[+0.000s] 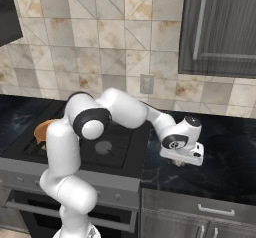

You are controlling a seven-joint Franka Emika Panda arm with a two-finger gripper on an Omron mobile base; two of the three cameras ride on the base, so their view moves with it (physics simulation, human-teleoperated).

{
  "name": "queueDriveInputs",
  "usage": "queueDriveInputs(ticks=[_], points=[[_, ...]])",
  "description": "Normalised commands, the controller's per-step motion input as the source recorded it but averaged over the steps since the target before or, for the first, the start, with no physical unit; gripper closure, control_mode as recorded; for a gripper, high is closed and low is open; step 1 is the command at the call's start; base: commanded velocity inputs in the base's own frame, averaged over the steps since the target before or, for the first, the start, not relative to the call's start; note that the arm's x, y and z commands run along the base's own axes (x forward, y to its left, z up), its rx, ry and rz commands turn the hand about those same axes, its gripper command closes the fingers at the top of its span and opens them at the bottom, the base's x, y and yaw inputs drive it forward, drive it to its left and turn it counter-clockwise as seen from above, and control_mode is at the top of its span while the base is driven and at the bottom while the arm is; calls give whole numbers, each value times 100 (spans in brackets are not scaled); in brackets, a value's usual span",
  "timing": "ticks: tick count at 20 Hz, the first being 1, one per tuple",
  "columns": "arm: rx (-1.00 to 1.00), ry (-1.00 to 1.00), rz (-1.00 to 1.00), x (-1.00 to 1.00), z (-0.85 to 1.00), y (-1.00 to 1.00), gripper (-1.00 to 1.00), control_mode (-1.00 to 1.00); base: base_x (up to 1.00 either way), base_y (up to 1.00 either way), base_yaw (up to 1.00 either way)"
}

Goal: Pick up the sugar cube(s) and place them in the saucepan with hot chocolate.

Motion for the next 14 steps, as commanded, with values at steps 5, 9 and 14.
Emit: queueDriveInputs(ticks=[5,9,14], points=[[0,-16,0,-12,42,2,100,-100,0,0,0],[0,-16,0,-14,56,6,100,-100,0,0,0],[1,-13,0,-21,60,16,100,-100,0,0,0]])
